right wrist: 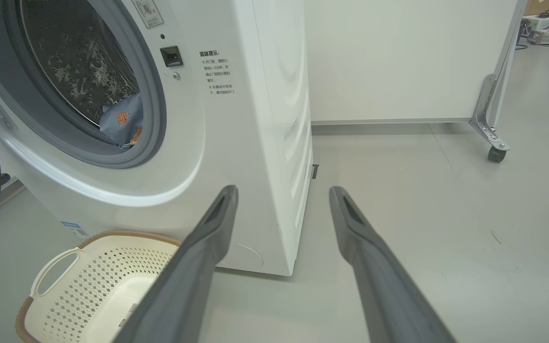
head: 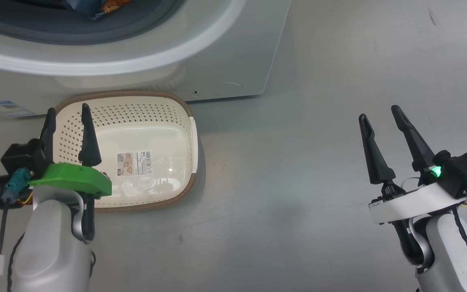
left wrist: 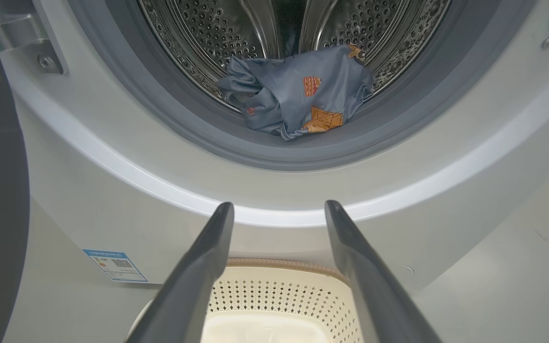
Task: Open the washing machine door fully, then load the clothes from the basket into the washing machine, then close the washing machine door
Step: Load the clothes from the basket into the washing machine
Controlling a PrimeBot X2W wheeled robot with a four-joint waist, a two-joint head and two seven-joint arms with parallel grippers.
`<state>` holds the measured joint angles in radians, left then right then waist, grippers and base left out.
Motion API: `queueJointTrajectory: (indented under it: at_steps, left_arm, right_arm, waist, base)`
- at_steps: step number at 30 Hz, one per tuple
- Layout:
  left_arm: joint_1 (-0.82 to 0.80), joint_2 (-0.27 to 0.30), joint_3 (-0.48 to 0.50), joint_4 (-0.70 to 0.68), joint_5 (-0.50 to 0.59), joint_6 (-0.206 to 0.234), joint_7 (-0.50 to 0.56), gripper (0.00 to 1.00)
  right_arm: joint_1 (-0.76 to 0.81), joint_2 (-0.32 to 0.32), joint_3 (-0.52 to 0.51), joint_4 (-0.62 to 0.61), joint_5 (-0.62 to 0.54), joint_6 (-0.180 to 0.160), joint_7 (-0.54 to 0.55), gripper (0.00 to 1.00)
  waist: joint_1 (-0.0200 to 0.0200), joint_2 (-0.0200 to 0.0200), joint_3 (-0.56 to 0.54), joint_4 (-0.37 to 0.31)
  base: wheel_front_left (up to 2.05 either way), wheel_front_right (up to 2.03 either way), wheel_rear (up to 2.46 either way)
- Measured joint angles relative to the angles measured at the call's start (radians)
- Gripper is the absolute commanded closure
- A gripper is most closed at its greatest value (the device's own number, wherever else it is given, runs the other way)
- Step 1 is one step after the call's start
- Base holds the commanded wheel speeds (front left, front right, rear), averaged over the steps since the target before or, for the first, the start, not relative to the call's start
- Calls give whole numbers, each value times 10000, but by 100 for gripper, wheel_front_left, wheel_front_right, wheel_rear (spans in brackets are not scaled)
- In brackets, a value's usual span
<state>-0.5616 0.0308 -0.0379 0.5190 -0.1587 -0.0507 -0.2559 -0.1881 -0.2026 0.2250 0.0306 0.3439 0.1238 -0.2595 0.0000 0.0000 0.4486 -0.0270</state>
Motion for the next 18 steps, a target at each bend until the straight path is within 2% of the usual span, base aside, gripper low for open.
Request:
queueJointTrajectory:
  at_steps: [18]
  left_arm:
    - [1180,-2,-125,-1452,-192,105,2,0]
  right_arm:
    - [3,69,102,-35,0,0,2,0]
  waist:
    - [0,0,52,-143]
  base:
    - [0,0,0]
